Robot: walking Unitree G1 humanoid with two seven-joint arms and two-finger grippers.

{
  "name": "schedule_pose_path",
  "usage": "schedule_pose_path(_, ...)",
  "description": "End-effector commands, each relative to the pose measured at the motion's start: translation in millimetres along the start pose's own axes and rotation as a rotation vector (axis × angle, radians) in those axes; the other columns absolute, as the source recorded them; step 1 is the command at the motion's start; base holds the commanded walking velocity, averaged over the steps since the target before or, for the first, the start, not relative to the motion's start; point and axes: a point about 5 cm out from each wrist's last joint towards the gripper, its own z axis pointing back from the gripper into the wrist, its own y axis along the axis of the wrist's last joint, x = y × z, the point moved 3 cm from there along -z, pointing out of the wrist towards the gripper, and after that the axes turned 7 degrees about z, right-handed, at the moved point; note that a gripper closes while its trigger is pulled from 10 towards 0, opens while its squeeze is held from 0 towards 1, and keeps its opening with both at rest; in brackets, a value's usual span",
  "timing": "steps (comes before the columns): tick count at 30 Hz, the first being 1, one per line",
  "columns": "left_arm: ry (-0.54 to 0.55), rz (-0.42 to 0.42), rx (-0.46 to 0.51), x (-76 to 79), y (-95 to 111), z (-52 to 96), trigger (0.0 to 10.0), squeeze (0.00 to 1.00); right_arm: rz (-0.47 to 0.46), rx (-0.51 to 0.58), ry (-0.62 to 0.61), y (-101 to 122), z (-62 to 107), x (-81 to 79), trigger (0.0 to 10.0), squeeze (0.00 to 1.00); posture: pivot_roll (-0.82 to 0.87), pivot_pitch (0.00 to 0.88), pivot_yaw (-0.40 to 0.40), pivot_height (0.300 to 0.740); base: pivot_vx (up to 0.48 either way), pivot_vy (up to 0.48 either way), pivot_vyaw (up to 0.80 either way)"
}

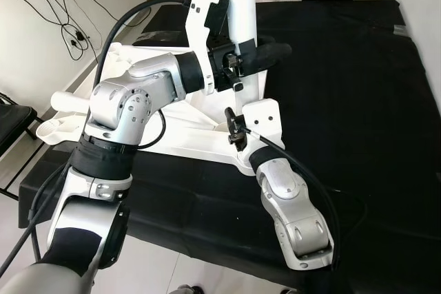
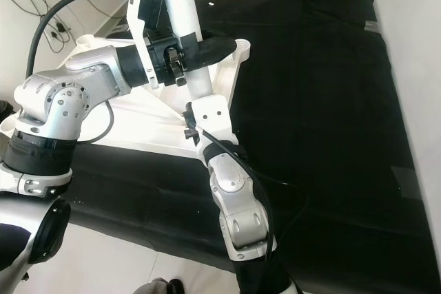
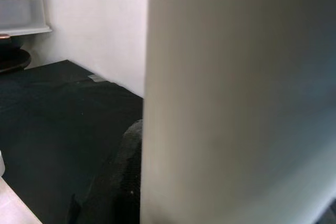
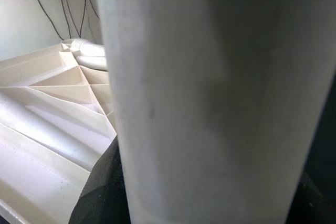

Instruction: Building children table

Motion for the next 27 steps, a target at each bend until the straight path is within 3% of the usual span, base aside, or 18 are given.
schedule_pose_path(1,-0.025,-0.003,-0.025,0.8,1,1.8,0.0,0.0,-0.058,0.172,0.062,33,-0.5,-11.4,10.0,0.0,0.06,0.148,0.149,0.74,0.0,0.0,0.0)
schedule_pose_path(2,-0.029,-0.009,-0.028,0.1,0,2.8,0.0,0.0,-0.059,0.19,0.125,37,-1.5,-16.0,10.0,0.33,0.06,0.148,0.146,0.74,0.0,0.0,0.0)
schedule_pose_path(3,-0.03,-0.012,-0.031,-0.4,0,3.5,0.0,0.0,-0.06,0.204,0.17,39,-2.0,-19.2,10.0,0.33,0.06,0.148,0.146,0.74,0.0,0.0,0.0)
schedule_pose_path(4,-0.03,-0.014,-0.031,-0.5,0,4.2,0.0,0.0,-0.077,0.231,0.243,44,-2.0,-23.5,10.0,1.0,0.06,0.149,0.143,0.74,0.0,0.0,0.0)
schedule_pose_path(6,-0.029,-0.015,-0.032,-0.3,0,5.5,0.0,0.0,-0.1,0.287,0.395,59,-2.8,-28.3,10.0,1.0,0.06,0.153,0.142,0.74,0.0,0.0,0.0)
schedule_pose_path(8,-0.029,-0.017,-0.032,-0.2,-1,6.0,0.0,0.0,-0.105,0.306,0.454,65,-3.2,-29.4,10.0,1.0,0.05,0.152,0.141,0.74,0.0,0.0,0.0)
schedule_pose_path(13,-0.037,-0.019,-0.028,1.9,-1,5.5,0.0,0.0,0.002,0.3,0.65,75,-16.8,-17.8,10.0,1.0,0.05,0.154,0.137,0.74,0.0,0.0,0.0)
schedule_pose_path(14,-0.042,-0.02,-0.025,3.0,-1,4.9,0.0,0.0,0.063,0.294,0.716,75,-19.7,-16.6,10.0,0.64,0.04,0.156,0.136,0.74,0.0,0.0,0.0)
schedule_pose_path(15,-0.047,-0.023,-0.023,4.5,-2,3.9,0.0,0.0,0.091,0.229,0.79,72,-24.8,-15.7,10.0,0.0,0.04,0.158,0.134,0.74,0.0,0.0,0.0)
schedule_pose_path(18,-0.051,-0.026,-0.022,5.2,-2,3.2,0.0,0.0,0.101,0.183,0.836,69,-27.9,-14.7,10.0,0.0,0.04,0.158,0.134,0.74,0.0,0.0,0.0)
schedule_pose_path(19,-0.055,-0.027,-0.021,6.4,-3,2.2,0.0,0.0,0.146,0.164,0.871,69,-31.3,-14.1,10.0,0.0,0.04,0.161,0.129,0.74,0.0,0.0,0.0)
schedule_pose_path(22,-0.064,-0.031,-0.022,9.4,-5,0.6,0.0,0.0,0.134,0.095,0.91,67,-38.6,-16.1,10.0,0.0,0.04,0.165,0.126,0.74,0.0,0.0,0.0)
schedule_pose_path(25,-0.071,-0.037,-0.028,12.3,-8,-0.7,0.0,0.0,0.102,-0.043,0.94,52,-43.0,-20.9,10.0,0.0,0.04,0.172,0.118,0.74,0.0,0.0,0.0)
schedule_pose_path(27,-0.072,-0.038,-0.027,12.9,-8,-0.9,0.0,0.0,0.08,-0.08,0.942,46,-43.4,-22.4,10.0,0.0,0.04,0.176,0.116,0.74,0.0,0.0,0.0)
